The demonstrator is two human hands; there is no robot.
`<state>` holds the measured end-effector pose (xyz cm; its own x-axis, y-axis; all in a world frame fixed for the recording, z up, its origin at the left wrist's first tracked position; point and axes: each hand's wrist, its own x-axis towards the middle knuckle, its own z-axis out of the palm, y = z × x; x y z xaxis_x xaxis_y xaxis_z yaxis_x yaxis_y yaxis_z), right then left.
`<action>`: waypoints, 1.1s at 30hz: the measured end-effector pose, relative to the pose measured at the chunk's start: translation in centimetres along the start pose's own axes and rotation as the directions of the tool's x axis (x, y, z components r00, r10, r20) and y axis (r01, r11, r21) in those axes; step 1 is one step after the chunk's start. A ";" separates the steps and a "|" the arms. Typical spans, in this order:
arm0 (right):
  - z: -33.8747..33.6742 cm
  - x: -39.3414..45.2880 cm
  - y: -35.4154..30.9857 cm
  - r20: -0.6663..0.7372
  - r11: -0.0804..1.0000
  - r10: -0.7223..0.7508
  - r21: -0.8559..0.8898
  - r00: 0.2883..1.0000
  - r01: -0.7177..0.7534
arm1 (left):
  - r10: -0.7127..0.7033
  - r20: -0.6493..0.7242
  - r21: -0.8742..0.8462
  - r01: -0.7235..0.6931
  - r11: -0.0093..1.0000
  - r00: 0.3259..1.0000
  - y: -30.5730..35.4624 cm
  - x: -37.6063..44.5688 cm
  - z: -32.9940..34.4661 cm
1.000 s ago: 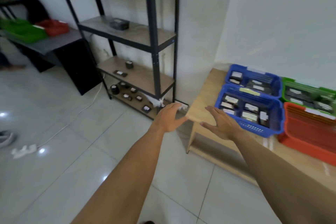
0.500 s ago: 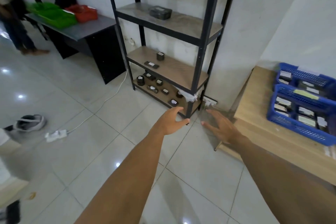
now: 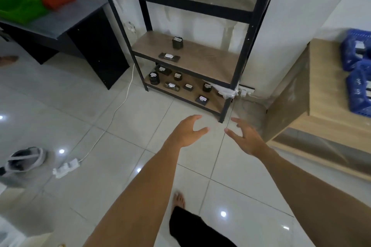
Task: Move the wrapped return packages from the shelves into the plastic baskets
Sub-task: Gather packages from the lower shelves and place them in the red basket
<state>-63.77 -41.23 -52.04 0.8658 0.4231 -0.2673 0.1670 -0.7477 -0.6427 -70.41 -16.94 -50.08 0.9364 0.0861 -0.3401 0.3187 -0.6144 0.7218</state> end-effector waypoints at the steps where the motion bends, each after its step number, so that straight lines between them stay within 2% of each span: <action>1: 1.1 1.7 -0.2 -0.013 0.999 0.023 0.031 1.000 -0.023 | 0.000 0.009 0.000 0.000 1.000 1.000 -1.2 1.6 -1.0; 10: 10.8 16.1 -1.4 -0.114 0.921 0.277 0.314 0.954 -0.230 | 0.023 0.125 0.001 -0.023 1.000 0.992 -12.1 17.0 -7.7; 20: 19.7 32.2 1.3 -0.135 0.810 0.496 0.427 0.857 -0.402 | 0.033 0.253 -0.009 -0.032 0.999 0.967 -23.2 36.4 -9.1; 25: 24.5 41.6 6.0 -0.214 0.788 0.545 0.462 0.811 -0.408 | 0.041 0.279 0.002 -0.043 0.999 0.959 -28.5 46.1 -6.3; 30: 29.7 49.8 12.7 -0.266 0.742 0.608 0.525 0.748 -0.417 | 0.046 0.274 0.013 -0.052 0.999 0.961 -33.2 55.1 -0.1; 33: 32.3 54.4 17.2 -0.302 0.744 0.603 0.546 0.739 -0.384 | 0.062 0.289 0.013 -0.069 0.998 0.955 -35.7 60.1 4.4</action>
<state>-29.02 -14.59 -100.84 0.8826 -0.2922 -0.3683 -0.4659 -0.4395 -0.7680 -26.12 6.71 -98.95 0.8716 -0.1828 -0.4548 0.2518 -0.6290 0.7355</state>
